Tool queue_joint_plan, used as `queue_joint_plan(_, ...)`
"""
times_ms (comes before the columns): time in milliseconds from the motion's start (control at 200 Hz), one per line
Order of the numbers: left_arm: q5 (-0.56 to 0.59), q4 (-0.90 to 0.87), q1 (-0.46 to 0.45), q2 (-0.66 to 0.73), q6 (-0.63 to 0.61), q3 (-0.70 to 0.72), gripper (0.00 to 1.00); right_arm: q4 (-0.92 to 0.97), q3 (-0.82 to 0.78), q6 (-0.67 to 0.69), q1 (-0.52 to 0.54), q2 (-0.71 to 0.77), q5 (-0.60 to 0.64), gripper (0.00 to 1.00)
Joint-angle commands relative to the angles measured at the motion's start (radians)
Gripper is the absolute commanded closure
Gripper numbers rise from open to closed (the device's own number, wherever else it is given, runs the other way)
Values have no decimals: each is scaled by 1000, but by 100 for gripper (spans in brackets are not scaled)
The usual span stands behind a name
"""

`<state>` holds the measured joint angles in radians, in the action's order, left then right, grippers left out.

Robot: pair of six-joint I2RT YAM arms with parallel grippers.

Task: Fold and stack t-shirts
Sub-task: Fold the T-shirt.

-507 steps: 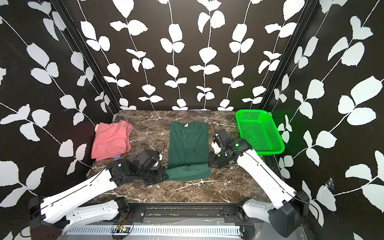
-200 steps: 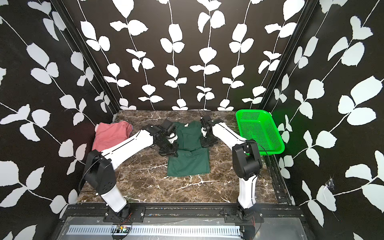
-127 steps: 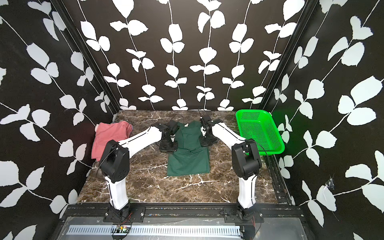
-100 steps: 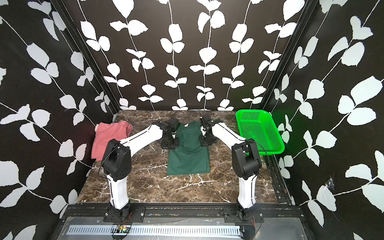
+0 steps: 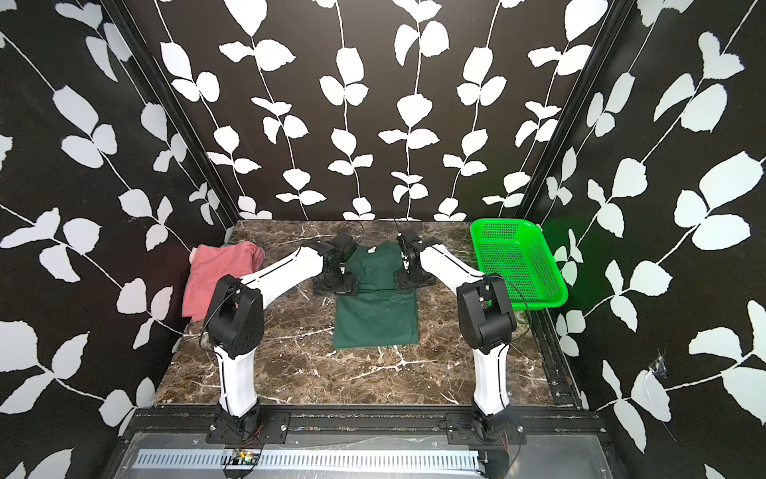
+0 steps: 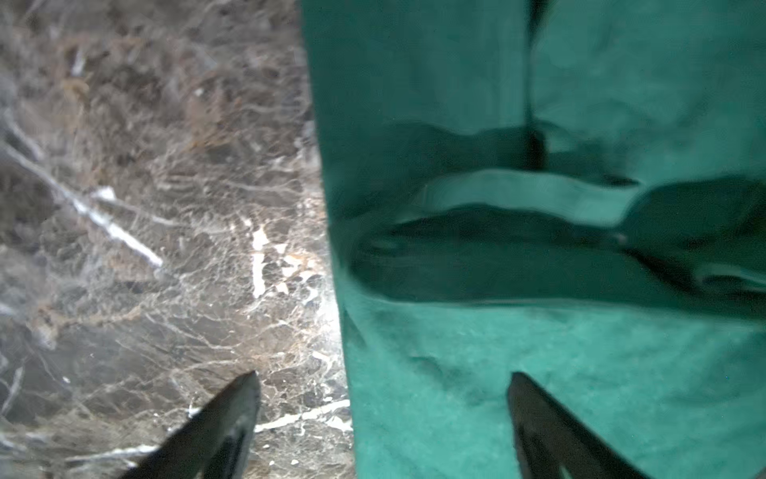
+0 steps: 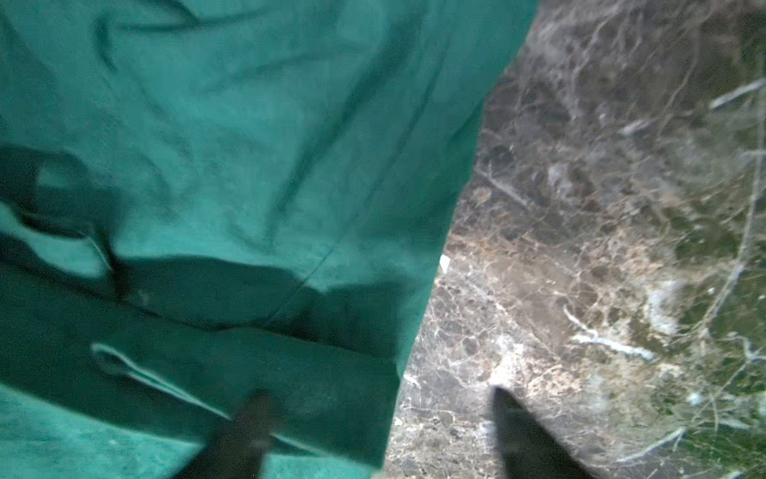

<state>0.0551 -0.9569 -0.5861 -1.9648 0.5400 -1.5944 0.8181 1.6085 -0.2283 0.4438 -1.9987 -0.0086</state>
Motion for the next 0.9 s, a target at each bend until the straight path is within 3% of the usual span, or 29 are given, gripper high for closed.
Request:
queue_joint_plan(0,15,52,4,141,20,112,1,-22,-60,1,-2,112,-16,2)
queue_joint_plan(80,-58,154,6,271,51,265,1,-48,-186,-56,-1,244,-63,9)
queue_joint_plan(210,-231,354,2,446,138,567,1,-162,-528,-189,4,497,-150,21)
queue_joint_plan(380,-308,568,-26,564,222,859,1,-327,-846,-274,9,674,-229,31)
queue_joint_plan(590,-287,713,-27,517,224,947,1,-509,-982,-286,9,636,-267,38)
queue_joint_plan(895,-312,791,-28,402,230,922,1,-610,-984,-273,7,510,-277,43)
